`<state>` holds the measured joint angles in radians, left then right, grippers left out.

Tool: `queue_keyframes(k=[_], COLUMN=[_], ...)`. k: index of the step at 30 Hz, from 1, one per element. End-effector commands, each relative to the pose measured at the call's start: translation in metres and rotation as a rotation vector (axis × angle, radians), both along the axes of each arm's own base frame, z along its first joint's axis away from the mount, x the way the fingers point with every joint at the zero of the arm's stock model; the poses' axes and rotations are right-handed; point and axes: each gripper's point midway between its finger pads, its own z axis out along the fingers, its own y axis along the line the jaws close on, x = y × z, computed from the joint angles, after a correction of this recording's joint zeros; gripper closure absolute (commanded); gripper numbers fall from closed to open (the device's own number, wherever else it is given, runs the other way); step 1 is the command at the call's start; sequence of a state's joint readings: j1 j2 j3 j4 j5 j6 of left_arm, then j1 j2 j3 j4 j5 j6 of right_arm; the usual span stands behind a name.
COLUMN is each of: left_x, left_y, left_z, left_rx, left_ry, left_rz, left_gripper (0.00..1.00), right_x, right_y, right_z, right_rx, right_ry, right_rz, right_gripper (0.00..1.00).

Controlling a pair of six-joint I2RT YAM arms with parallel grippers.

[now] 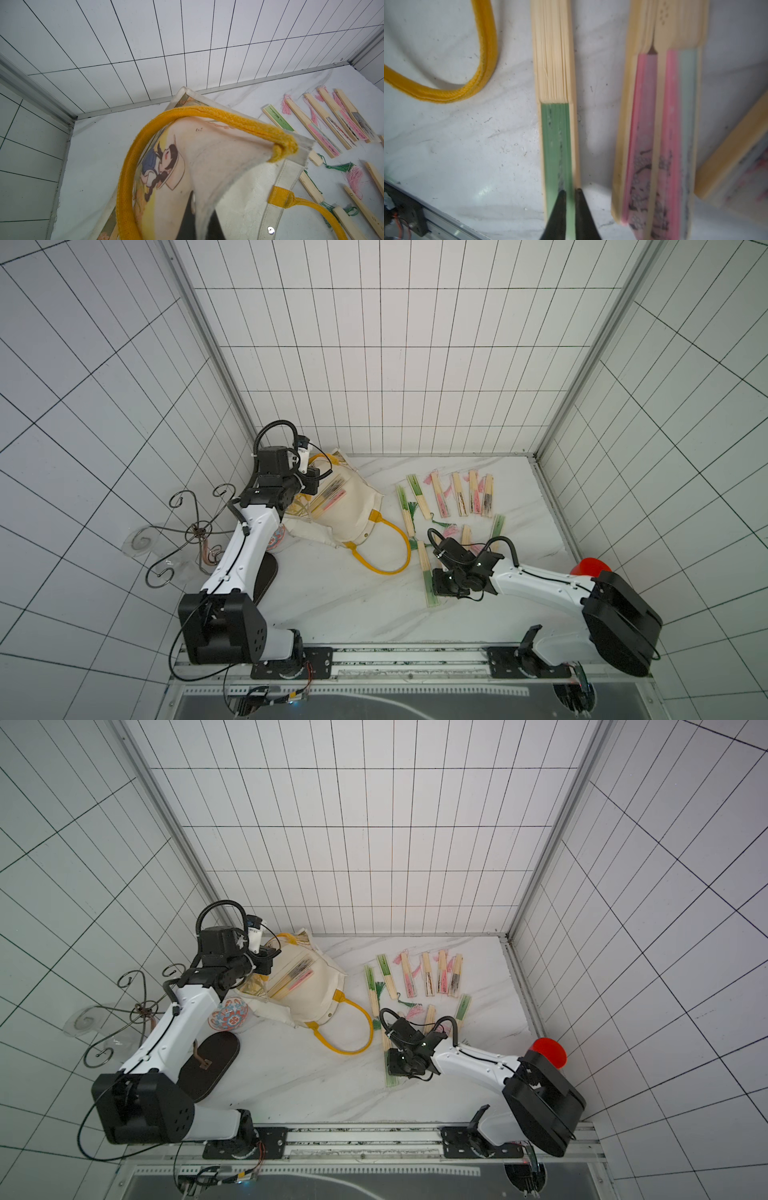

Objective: Take out the folding fans from the tote bags
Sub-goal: Place the folding fan at the center of the board.

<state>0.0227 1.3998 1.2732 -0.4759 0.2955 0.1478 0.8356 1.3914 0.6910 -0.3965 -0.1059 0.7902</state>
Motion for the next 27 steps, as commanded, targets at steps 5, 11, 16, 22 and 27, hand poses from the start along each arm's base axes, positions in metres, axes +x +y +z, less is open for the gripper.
queue_keyframes(k=[5, 11, 16, 22, 27], left_x=[-0.003, -0.006, -0.005, -0.004, -0.001], left_y=[-0.004, -0.008, -0.011, -0.01, -0.008], left_z=[0.036, 0.038, 0.037, 0.043, 0.058], left_rx=[-0.006, -0.022, -0.035, -0.047, -0.08], left_ry=[-0.097, -0.098, -0.093, -0.098, -0.086], left_rz=[-0.037, -0.06, -0.074, -0.059, -0.027], left_gripper=[1.0, 1.0, 1.0, 1.0, 1.0], right_x=[-0.005, 0.011, 0.028, 0.049, 0.062], right_y=[-0.004, 0.003, 0.012, 0.033, 0.055], right_z=[-0.005, 0.029, 0.069, 0.115, 0.14], right_rx=[-0.002, 0.032, 0.051, 0.11, 0.167], right_ry=[0.018, -0.099, -0.252, -0.399, -0.462], right_rz=[0.009, 0.043, 0.104, 0.172, 0.211], right_gripper=[0.66, 0.63, 0.62, 0.59, 0.59])
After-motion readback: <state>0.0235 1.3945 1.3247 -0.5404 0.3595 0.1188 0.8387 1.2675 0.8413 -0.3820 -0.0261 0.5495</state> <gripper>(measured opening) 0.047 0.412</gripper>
